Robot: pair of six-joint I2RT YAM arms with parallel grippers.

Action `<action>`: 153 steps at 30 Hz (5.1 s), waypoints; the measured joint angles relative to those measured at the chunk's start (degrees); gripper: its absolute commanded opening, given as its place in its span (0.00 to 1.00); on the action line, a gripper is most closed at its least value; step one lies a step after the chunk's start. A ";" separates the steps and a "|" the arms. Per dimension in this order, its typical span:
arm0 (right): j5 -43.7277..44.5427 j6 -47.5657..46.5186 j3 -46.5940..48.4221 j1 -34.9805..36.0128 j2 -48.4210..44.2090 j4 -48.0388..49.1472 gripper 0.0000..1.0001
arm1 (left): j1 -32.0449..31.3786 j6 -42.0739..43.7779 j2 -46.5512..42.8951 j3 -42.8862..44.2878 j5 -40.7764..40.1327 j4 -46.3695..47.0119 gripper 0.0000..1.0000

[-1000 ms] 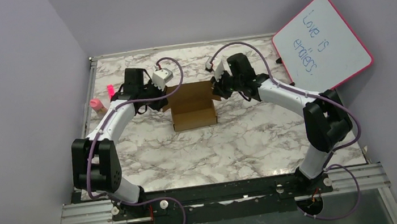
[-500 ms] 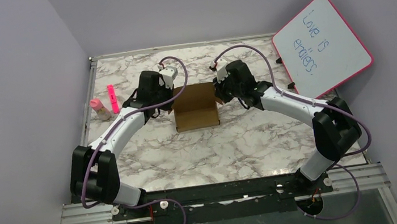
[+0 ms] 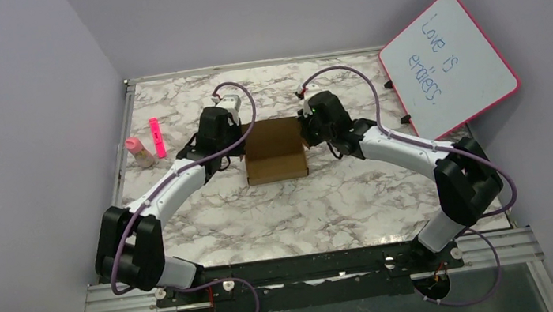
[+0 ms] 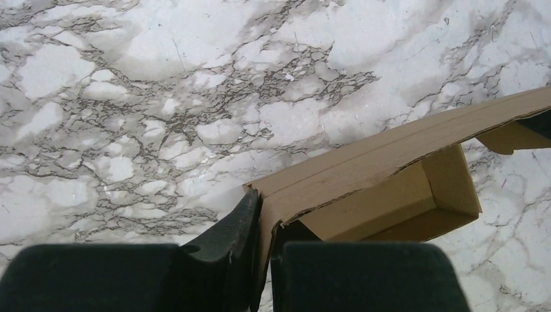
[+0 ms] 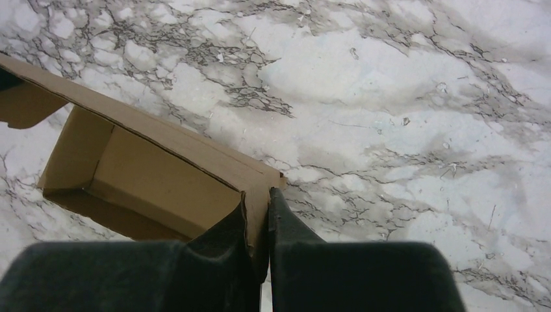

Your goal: Fold the paper box

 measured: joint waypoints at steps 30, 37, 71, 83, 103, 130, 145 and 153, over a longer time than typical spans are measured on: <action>6.34 3.06 -10.78 2.19 -5.49 10.36 0.55 | -2.73 -10.97 -9.22 -9.31 -9.92 8.24 0.51; 2.84 -3.21 -13.40 1.84 -7.93 13.27 0.59 | -2.01 -5.51 -14.01 -10.23 -11.04 4.63 0.55; -1.03 -8.50 -17.79 0.55 -9.53 18.82 0.17 | 9.46 14.47 -10.23 -9.31 20.63 0.37 0.37; -1.01 -3.76 -17.79 0.55 -9.55 18.82 0.13 | 9.46 4.63 -10.23 -9.31 20.37 0.57 0.17; 2.32 10.43 -17.97 0.61 -9.55 19.26 0.13 | 2.89 -17.55 -10.95 -14.95 8.04 11.96 0.17; 2.69 16.79 -18.23 1.27 -8.44 20.94 0.22 | 1.03 -29.42 -12.41 -20.52 2.60 20.39 0.22; 2.71 17.22 -20.13 2.38 -8.35 22.67 0.23 | 0.66 -35.87 -14.53 -24.61 2.58 23.26 0.24; 3.02 17.25 -20.46 2.93 -7.87 22.77 0.23 | 0.26 -37.07 -14.53 -24.83 2.56 24.09 0.26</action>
